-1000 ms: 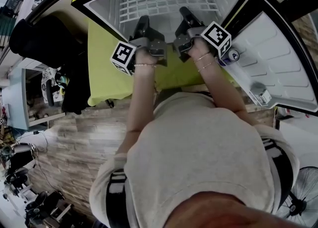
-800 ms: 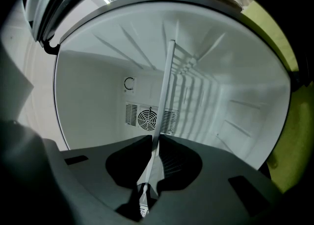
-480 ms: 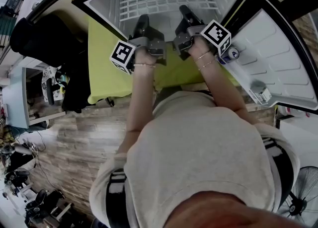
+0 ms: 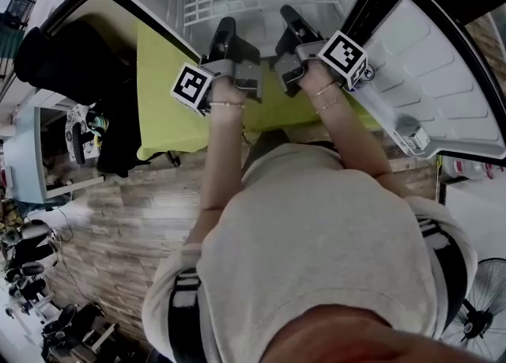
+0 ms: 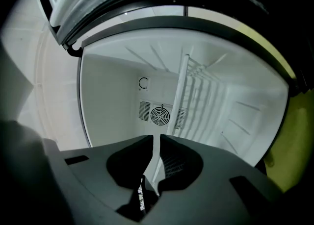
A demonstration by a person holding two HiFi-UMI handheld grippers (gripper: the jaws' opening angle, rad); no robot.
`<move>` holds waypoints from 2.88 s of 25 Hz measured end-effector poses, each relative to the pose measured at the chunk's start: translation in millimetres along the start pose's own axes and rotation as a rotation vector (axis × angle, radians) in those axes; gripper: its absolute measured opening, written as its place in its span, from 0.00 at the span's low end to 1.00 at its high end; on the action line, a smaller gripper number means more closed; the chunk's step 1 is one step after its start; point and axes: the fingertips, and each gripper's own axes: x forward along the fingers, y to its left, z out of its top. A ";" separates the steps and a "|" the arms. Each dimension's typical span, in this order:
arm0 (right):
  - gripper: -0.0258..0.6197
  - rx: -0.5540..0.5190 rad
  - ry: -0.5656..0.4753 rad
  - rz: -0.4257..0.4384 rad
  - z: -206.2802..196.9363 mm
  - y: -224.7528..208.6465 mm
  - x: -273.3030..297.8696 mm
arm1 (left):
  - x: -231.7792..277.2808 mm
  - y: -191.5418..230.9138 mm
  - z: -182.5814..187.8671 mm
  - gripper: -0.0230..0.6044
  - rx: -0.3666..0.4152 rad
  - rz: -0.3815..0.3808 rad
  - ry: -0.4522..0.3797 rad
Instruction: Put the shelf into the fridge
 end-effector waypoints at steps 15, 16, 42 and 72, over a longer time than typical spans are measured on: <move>0.03 -0.209 0.081 0.087 -12.2 33.1 -28.0 | -16.2 -31.1 -27.8 0.05 0.336 -0.063 0.167; 0.03 -0.228 0.090 0.088 -14.1 34.2 -29.1 | -17.7 -29.4 -28.8 0.05 0.387 -0.049 0.186; 0.04 -1.401 0.412 0.057 -64.8 41.5 -44.8 | -43.6 -1.0 -65.2 0.05 1.402 0.196 0.566; 0.04 -1.511 0.511 0.022 -81.5 17.0 -52.9 | -48.4 24.2 -76.2 0.05 1.564 0.234 0.708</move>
